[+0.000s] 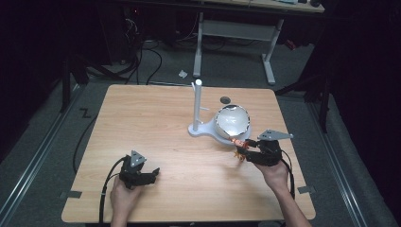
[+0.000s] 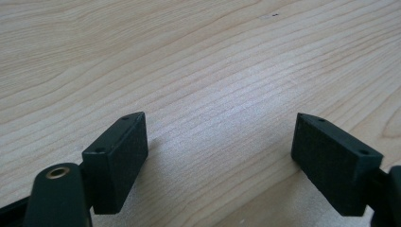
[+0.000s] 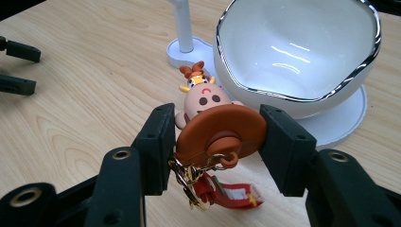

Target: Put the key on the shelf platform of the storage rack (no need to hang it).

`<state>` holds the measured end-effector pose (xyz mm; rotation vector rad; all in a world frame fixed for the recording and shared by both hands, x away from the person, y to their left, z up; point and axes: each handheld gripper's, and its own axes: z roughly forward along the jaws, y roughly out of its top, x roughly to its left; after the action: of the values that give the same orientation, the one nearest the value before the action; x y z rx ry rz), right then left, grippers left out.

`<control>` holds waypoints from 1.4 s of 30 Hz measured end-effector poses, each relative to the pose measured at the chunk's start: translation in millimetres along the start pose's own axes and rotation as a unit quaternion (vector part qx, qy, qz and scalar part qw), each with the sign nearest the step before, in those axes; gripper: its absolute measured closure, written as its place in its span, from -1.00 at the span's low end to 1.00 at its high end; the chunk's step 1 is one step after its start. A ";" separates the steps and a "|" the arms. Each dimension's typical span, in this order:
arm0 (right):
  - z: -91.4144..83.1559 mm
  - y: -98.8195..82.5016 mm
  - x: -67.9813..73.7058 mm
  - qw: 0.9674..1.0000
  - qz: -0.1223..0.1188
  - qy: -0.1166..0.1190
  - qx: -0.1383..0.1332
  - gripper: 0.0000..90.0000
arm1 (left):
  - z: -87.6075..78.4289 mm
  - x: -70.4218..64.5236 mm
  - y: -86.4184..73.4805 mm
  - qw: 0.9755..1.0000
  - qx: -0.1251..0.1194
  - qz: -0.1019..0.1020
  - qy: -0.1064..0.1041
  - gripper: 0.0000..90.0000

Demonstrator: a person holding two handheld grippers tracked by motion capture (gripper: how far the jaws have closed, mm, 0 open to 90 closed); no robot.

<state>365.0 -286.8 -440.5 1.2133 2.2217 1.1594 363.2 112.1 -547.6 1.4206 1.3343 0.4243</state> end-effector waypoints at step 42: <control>-36.5 67.4 -19.4 1.000 -0.004 0.016 -0.023 0.09 | -0.1 0.1 0.0 1.000 0.000 0.000 0.000 -0.56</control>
<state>388.6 -300.7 -366.4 1.1758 2.2073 1.2282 363.2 112.2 -547.7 1.4219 1.3338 0.4242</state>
